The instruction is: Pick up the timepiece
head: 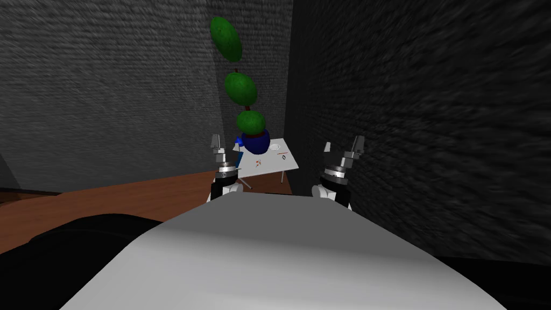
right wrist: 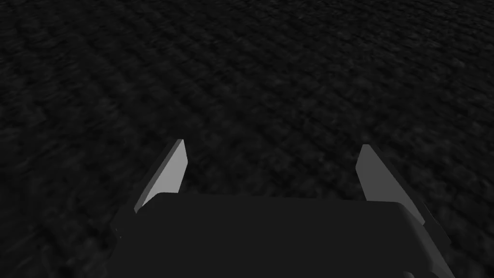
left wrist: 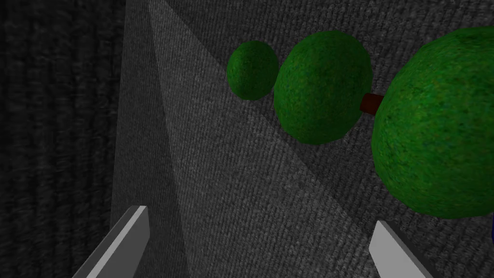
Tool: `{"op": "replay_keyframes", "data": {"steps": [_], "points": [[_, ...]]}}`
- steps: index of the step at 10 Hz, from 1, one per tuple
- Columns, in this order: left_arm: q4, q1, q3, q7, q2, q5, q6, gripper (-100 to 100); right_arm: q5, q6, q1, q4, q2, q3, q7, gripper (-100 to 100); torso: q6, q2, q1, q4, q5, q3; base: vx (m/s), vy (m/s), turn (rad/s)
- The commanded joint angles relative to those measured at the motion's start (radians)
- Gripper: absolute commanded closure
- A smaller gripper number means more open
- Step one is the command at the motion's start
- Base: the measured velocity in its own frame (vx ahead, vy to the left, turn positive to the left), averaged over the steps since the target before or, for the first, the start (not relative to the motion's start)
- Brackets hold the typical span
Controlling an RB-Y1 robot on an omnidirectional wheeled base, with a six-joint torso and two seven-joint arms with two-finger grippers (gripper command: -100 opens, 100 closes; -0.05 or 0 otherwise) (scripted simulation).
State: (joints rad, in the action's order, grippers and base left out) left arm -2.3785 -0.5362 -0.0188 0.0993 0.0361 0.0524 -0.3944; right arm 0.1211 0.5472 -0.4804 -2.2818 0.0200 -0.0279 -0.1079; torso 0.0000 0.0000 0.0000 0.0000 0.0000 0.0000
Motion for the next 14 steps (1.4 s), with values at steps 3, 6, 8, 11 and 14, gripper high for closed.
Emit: {"op": "replay_keyframes", "data": {"steps": [3, 6, 8, 11, 14], "points": [[0.0, 0.0, 0.0, 0.0, 0.0, 0.0, 0.0, 0, 0.001, -0.076, 0.038, 0.043, -0.067, 0.013, -0.082, -100, 0.0, -0.001, 0.001, 0.0, 0.0, 0.0, 0.011, 0.02, 0.044], [0.0, 0.0, 0.0, 0.0, 0.0, 0.0, 0.0, 0, 0.002, -0.157, 0.08, 0.089, -0.104, 0.028, -0.166, -100, 0.0, -0.002, 0.001, 0.0, 0.0, -0.001, 0.018, 0.025, 0.045], [0.0, 0.0, 0.0, 0.0, 0.0, 0.0, 0.0, 0, 0.002, -0.19, 0.096, 0.108, -0.114, 0.034, -0.206, -100, 0.0, -0.002, 0.001, 0.0, 0.0, -0.001, 0.013, 0.022, 0.034], [0.0, 0.0, 0.0, 0.0, 0.0, 0.0, 0.0, 0, 0.003, -0.26, 0.132, 0.15, -0.132, 0.047, -0.284, -100, 0.0, -0.001, 0.001, 0.0, 0.0, -0.001, 0.011, 0.017, 0.031], [0.0, 0.0, 0.0, 0.0, 0.0, 0.0, 0.0, 0, 0.004, -0.337, 0.173, 0.198, -0.147, 0.061, -0.362, -100, 0.0, -0.001, 0.001, 0.0, 0.0, -0.001, 0.015, 0.022, 0.046]]}}
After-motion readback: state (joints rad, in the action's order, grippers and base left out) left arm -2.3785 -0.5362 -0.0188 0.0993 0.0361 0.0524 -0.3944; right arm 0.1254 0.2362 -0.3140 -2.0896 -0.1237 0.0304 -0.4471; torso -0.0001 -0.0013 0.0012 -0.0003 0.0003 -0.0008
